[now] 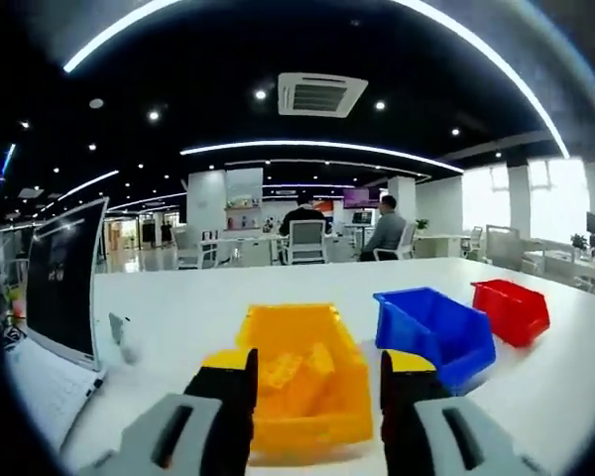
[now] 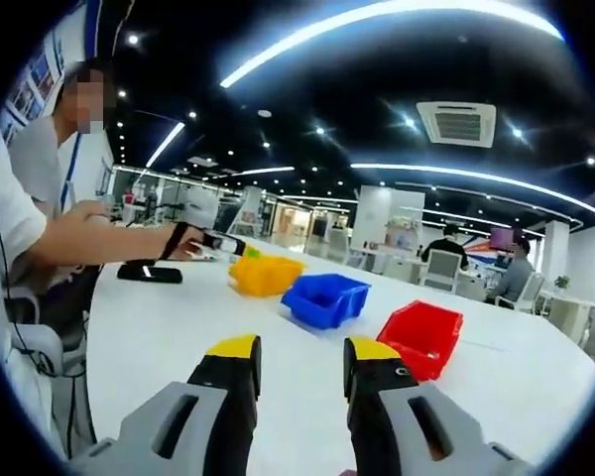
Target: Take apart the toy blocks one by one and place each separated block into its matching bin, sorting the blocks by their type until all the connected pieces are disassembled and separated into the correct bins
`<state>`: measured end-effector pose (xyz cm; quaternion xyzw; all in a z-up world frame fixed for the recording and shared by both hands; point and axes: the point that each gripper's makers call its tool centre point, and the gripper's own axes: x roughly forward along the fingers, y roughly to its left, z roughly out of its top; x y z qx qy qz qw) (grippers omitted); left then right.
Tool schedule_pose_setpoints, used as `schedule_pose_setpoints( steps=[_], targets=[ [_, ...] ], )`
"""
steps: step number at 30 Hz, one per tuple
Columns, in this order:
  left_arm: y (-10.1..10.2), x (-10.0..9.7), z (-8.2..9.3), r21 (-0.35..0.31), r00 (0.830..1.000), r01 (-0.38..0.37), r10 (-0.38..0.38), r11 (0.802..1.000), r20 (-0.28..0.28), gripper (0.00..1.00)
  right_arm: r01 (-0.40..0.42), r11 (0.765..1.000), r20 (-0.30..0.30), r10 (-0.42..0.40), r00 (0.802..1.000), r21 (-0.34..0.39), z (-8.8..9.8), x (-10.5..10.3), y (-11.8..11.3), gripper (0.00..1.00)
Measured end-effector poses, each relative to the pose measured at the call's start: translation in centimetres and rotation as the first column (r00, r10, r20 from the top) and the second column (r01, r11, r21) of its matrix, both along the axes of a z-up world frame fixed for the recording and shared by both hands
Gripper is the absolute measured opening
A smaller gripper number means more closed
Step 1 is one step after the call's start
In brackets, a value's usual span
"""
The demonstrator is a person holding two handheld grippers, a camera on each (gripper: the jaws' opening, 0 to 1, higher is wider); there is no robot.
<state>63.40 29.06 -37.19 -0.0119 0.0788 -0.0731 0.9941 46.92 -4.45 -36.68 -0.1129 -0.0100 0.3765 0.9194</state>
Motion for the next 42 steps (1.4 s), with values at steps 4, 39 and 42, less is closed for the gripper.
schedule_pose_setpoints(
  steps=[4,39,42],
  targets=[
    [-1.8,-3.7,1.0,-0.009,0.998,0.044,-0.043,0.999,0.047,0.51,0.030,0.999,0.000,-0.030,1.000,0.011,0.0,0.5,-0.9,0.35],
    [-5.7,-18.7,-0.6,-0.028,0.981,0.171,-0.167,0.985,0.101,0.48,0.164,0.984,-0.008,-0.164,0.986,0.070,0.0,1.5,-5.2,0.34],
    [-5.9,-18.5,-0.5,-0.027,0.980,0.176,-0.172,0.984,0.102,0.48,0.167,0.983,-0.011,-0.167,0.986,0.071,-0.1,1.4,-5.3,0.34]
  ],
)
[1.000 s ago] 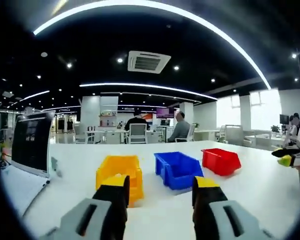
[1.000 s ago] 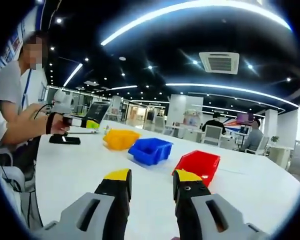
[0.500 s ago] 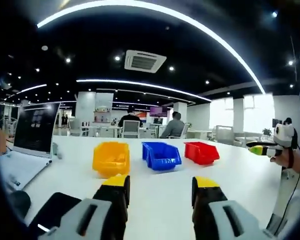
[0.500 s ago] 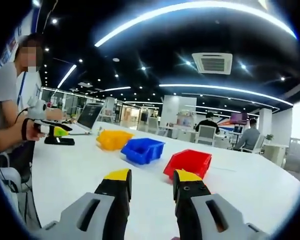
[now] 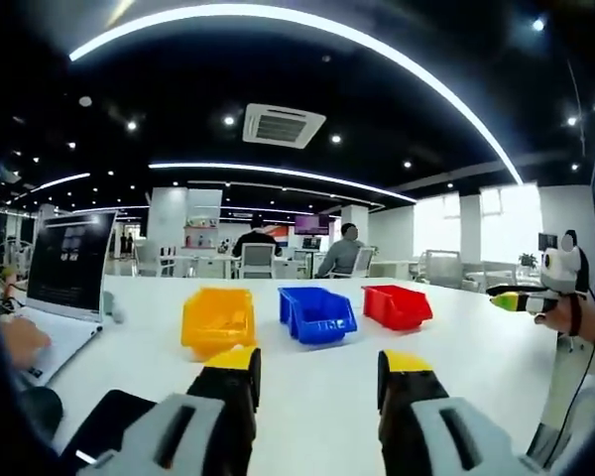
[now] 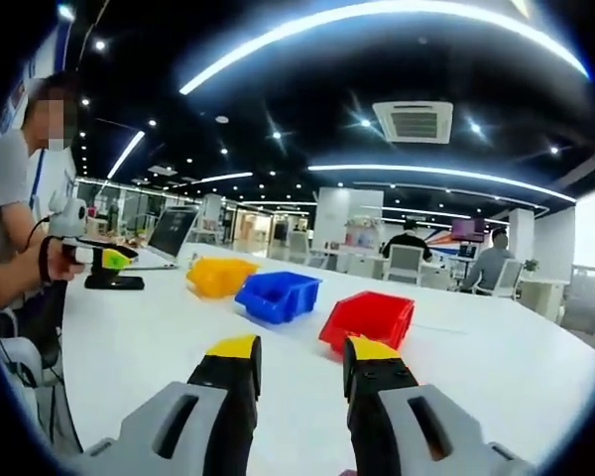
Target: Take apart the toy blocks one by one and place each separated block into its matching bin, sorting the blocks by their type until all the connected pieces are disassembled and separated into the correct bins
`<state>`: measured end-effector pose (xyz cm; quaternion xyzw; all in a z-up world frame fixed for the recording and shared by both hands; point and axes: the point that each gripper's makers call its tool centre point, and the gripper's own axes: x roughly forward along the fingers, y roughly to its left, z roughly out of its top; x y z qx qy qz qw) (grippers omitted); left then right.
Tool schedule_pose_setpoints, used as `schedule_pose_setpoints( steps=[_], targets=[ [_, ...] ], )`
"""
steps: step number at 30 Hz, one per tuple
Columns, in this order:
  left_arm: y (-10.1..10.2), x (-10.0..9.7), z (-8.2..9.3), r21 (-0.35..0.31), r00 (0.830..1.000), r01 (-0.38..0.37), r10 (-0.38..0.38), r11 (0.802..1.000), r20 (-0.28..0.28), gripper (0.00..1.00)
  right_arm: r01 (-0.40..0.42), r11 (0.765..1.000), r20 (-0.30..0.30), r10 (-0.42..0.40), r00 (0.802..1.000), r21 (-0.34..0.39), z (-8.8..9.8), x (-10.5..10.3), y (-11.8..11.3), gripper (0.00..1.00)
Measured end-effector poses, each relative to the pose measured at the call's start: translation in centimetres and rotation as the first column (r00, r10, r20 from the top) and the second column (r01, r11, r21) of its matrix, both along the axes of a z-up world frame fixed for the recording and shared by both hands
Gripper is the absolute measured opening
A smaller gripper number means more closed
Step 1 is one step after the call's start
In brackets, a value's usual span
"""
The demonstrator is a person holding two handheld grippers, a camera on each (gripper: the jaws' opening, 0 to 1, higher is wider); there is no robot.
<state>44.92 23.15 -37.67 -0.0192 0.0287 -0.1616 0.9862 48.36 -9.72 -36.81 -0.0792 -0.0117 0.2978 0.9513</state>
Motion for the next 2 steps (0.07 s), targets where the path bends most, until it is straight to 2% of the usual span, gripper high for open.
schedule_pose_setpoints(
  steps=[2],
  targets=[
    [-0.09,0.09,0.02,0.002,1.000,0.002,-0.002,1.000,0.000,0.48,0.002,1.000,-0.003,-0.002,1.000,0.000,-0.14,0.02,-0.05,0.34]
  ],
)
